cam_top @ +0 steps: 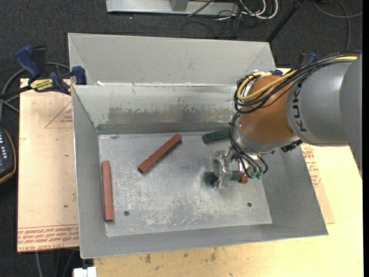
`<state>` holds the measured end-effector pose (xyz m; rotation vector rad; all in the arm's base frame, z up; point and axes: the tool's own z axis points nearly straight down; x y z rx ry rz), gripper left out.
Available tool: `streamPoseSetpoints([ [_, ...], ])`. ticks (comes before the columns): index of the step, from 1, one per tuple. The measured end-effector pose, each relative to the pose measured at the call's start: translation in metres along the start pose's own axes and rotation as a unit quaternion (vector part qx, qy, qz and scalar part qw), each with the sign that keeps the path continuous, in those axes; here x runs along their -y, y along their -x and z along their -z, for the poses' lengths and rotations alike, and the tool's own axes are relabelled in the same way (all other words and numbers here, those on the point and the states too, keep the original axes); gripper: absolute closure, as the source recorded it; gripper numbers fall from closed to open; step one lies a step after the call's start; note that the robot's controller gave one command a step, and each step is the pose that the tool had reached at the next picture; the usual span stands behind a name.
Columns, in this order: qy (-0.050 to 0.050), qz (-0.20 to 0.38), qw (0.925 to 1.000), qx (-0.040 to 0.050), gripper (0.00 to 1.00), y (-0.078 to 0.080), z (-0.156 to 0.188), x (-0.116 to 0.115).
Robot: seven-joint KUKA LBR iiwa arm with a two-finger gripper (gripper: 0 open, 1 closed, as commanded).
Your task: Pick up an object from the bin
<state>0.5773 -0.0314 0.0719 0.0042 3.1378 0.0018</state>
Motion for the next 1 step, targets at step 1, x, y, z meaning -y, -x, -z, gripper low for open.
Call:
streamPoseSetpoints([
  [1, -0.001, 0.011, 0.9999, 0.0043, 1.0, 0.0042, 0.1612, -0.0025],
])
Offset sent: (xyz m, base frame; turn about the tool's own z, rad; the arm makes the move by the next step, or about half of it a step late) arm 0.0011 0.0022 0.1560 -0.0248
